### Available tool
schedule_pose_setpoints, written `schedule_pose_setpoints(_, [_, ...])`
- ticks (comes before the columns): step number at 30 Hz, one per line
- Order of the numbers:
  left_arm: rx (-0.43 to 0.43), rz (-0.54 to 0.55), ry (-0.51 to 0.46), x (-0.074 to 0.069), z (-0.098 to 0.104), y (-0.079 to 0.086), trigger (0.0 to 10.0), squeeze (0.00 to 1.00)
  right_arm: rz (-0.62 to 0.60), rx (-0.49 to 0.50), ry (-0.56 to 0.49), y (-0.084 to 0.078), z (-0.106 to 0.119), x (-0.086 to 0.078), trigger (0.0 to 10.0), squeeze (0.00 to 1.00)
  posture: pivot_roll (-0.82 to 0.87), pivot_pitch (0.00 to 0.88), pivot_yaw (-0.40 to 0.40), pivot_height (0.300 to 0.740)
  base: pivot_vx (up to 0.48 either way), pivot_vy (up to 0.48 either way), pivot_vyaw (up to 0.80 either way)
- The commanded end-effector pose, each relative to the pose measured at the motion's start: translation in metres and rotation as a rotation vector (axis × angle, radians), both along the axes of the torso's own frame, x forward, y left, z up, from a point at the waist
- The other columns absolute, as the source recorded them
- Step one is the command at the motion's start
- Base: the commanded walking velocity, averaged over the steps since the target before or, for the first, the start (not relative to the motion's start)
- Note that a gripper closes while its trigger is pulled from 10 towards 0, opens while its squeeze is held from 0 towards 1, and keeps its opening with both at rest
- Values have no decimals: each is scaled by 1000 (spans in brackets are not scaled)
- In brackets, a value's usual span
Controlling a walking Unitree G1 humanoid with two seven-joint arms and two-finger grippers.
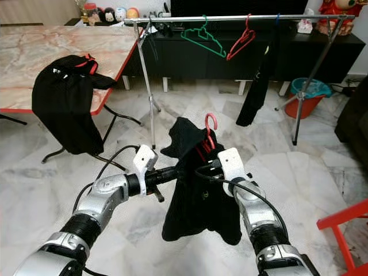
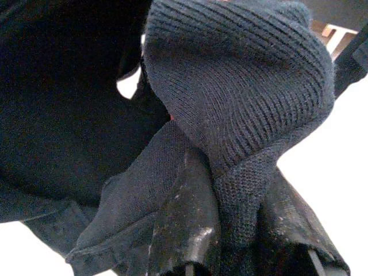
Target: Hang hanger
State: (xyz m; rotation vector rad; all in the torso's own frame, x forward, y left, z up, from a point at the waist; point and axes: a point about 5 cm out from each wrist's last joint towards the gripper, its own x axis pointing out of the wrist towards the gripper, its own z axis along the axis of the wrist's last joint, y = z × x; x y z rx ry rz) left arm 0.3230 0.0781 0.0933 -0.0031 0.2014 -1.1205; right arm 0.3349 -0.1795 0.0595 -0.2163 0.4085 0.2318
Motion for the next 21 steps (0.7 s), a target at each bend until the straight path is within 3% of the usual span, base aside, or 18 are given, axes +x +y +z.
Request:
schedule_pose_setpoints(1, [70,-63,12,-8,-9,-1,6824,0,-49,30,-90,-4,20,13,0,0,-217,0,41,740,0,0,0])
schedule_pose_setpoints(2, [79,-56,13,-8,-11,0,10000,0,-46,32,-95,-4,21,13,0,0,-216,0,42,740,0,0,0])
schedule_pose_setpoints(3, [83,-41,25,-7,-12,2,10000,176,-43,36,-103,-3,22,14,0,0,-215,0,42,740,0,0,0])
schedule_pose_setpoints(5, [81,-27,29,-7,-12,2,10000,176,-42,38,-107,-2,23,15,0,0,-214,0,42,740,0,0,0])
schedule_pose_setpoints(6, [84,-10,26,-6,-12,4,10000,1000,-42,39,-111,-2,24,16,0,0,-214,0,43,740,0,0,0])
schedule_pose_setpoints(17, [80,-67,48,-14,-11,5,10000,1000,-37,42,-135,-2,27,19,0,0,-205,0,41,740,0,0,0])
schedule_pose_setpoints(21, [93,15,19,-7,-7,15,10000,1000,-9,60,-158,-4,32,21,0,0,-205,0,41,740,0,0,0])
